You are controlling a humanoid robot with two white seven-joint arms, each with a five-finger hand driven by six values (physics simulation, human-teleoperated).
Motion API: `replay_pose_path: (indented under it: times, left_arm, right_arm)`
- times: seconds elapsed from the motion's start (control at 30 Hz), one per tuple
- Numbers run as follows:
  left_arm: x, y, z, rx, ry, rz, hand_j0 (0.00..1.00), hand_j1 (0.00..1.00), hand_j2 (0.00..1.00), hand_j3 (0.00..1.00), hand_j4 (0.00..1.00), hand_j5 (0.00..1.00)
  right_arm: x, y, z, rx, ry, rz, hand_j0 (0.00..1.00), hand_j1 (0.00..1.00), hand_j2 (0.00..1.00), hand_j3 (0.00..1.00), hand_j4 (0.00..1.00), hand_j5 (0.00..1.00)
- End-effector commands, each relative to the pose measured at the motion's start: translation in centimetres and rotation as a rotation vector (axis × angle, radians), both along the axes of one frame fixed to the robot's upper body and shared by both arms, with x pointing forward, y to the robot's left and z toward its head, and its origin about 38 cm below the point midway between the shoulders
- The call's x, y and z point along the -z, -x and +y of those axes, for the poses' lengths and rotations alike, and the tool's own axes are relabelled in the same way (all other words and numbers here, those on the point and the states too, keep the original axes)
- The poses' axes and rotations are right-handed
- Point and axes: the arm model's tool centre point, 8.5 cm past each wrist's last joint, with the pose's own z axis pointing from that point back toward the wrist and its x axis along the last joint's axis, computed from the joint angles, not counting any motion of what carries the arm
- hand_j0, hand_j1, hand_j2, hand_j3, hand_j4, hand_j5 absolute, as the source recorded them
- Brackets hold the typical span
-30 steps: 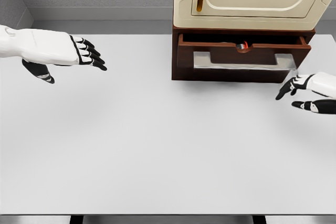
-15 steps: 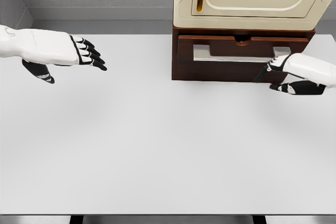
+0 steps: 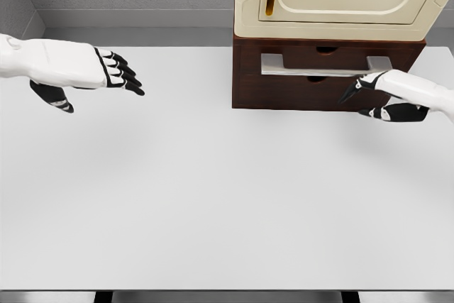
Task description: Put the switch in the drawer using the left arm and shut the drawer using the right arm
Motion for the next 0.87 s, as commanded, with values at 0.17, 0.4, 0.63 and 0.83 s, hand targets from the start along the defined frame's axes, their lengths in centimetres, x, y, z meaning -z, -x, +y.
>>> replay_pose_path:
  times: [0.17,0.4,0.63,0.83]
  left_arm:
    - [0.0,0.0,0.0,-0.003,0.004,0.002,1.00,1.00,1.00,1.00,1.00,1.00]
    - [0.7,0.1,0.1,-0.005,0.003,0.020,1.00,1.00,1.00,1.00,1.00,1.00]
    - [2.5,0.4,-2.0,0.051,0.013,0.061,1.00,1.00,1.00,1.00,1.00,1.00]
    - [2.7,0.4,-2.0,0.049,0.012,0.066,1.00,1.00,1.00,1.00,1.00,1.00]
  right_arm:
    - [-0.2,3.6,3.6,-0.144,0.054,-0.023,0.61,0.61,0.61,0.61,0.61,0.61]
    - [-1.3,6.1,5.9,-0.246,0.083,-0.051,1.00,1.00,1.00,1.00,1.00,1.00]
    - [-0.8,6.4,5.8,-0.246,0.082,-0.036,1.00,1.00,1.00,1.00,1.00,1.00]
    - [-0.3,6.5,5.7,-0.244,0.083,-0.023,1.00,1.00,1.00,1.00,1.00,1.00]
